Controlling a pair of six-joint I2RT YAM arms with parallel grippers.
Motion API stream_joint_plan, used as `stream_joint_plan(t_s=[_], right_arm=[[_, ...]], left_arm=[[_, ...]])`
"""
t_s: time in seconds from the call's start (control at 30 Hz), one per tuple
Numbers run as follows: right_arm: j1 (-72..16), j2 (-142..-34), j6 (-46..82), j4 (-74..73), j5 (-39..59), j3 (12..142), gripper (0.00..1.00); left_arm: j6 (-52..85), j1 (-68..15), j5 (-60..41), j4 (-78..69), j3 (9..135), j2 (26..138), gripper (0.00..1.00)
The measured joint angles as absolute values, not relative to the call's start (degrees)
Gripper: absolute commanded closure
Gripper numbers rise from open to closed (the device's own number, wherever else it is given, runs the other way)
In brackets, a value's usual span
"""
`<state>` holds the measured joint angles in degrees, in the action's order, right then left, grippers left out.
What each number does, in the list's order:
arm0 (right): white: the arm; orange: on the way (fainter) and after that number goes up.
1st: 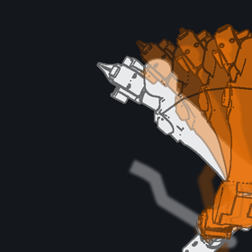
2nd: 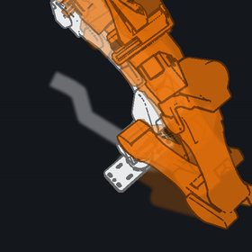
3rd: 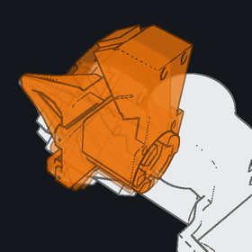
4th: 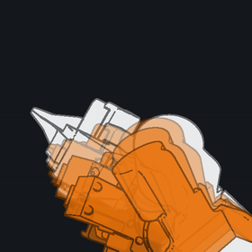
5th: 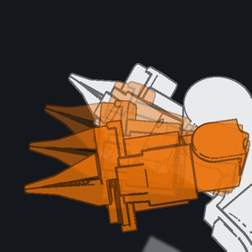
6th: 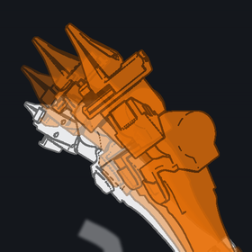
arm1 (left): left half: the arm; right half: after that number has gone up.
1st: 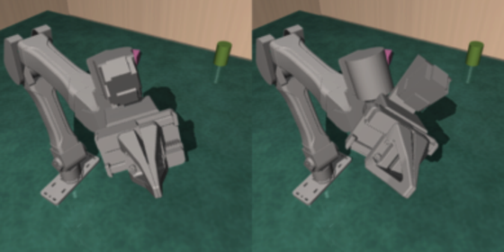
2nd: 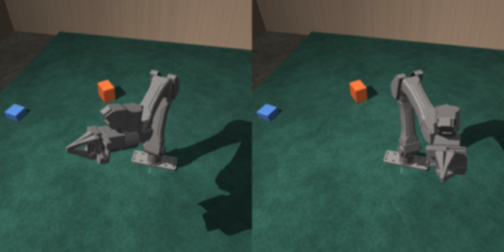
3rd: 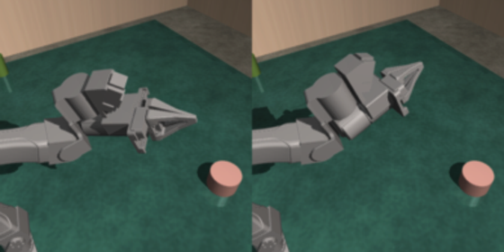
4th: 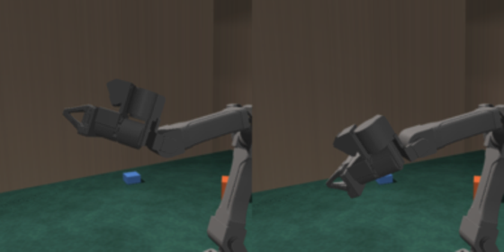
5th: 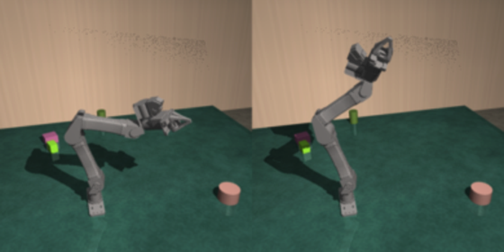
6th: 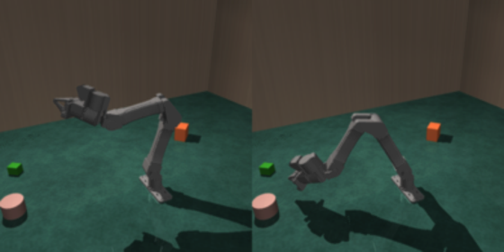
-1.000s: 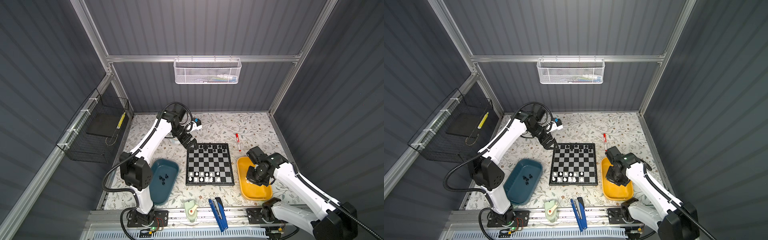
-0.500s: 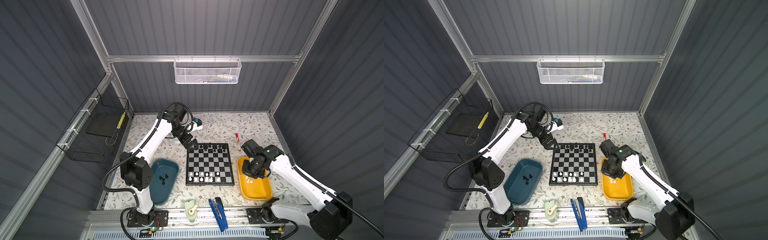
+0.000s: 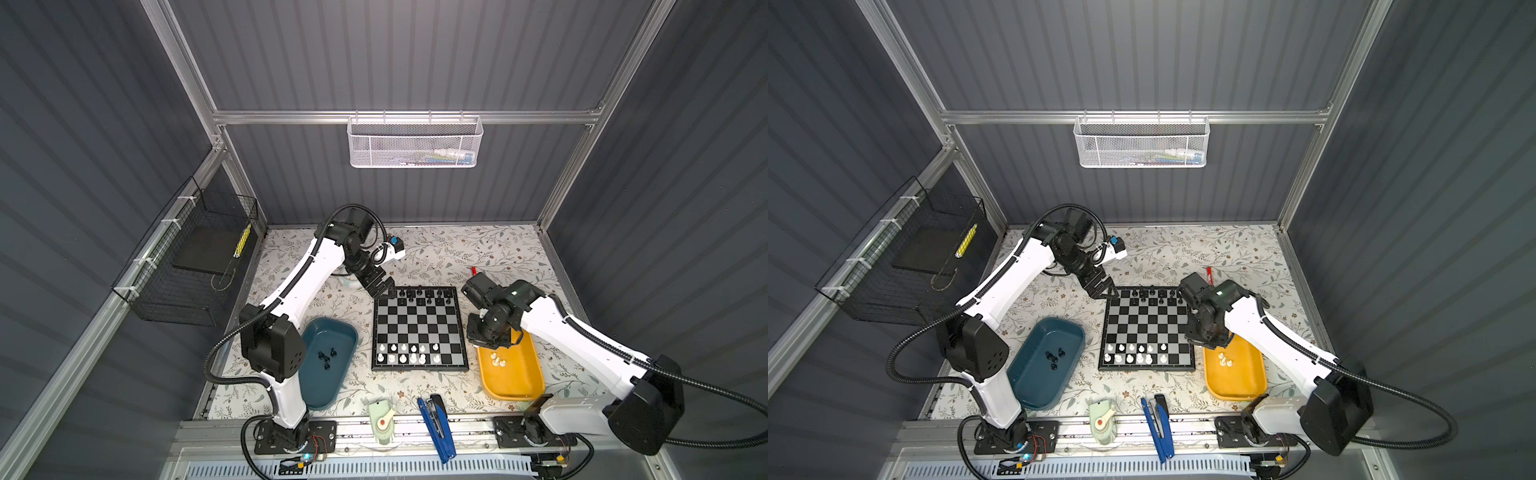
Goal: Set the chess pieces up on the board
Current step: 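Lift the white pawn and carry it to the board's nearest corner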
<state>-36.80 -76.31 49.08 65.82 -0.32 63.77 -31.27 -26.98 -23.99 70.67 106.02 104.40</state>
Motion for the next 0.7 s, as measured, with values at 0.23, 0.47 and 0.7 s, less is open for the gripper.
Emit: stream_joint_plan(t_s=[0.23, 0.47, 0.7], right_arm=[[-39.7, -78.7, 49.9, 62.9, 0.4, 63.6, 0.84], [-41.0, -80.2, 50.7, 59.9, 1.3, 61.6, 0.83], [-41.3, -81.3, 50.9, 57.9, 1.4, 58.6, 0.83]], left_arm=[[-31.1, -27.0, -24.0, 70.7, 106.0, 104.0, 0.00], [-31.1, -27.0, -24.0, 70.7, 106.0, 103.9, 0.00], [-30.9, -27.0, -24.0, 70.7, 106.0, 103.9, 0.01]])
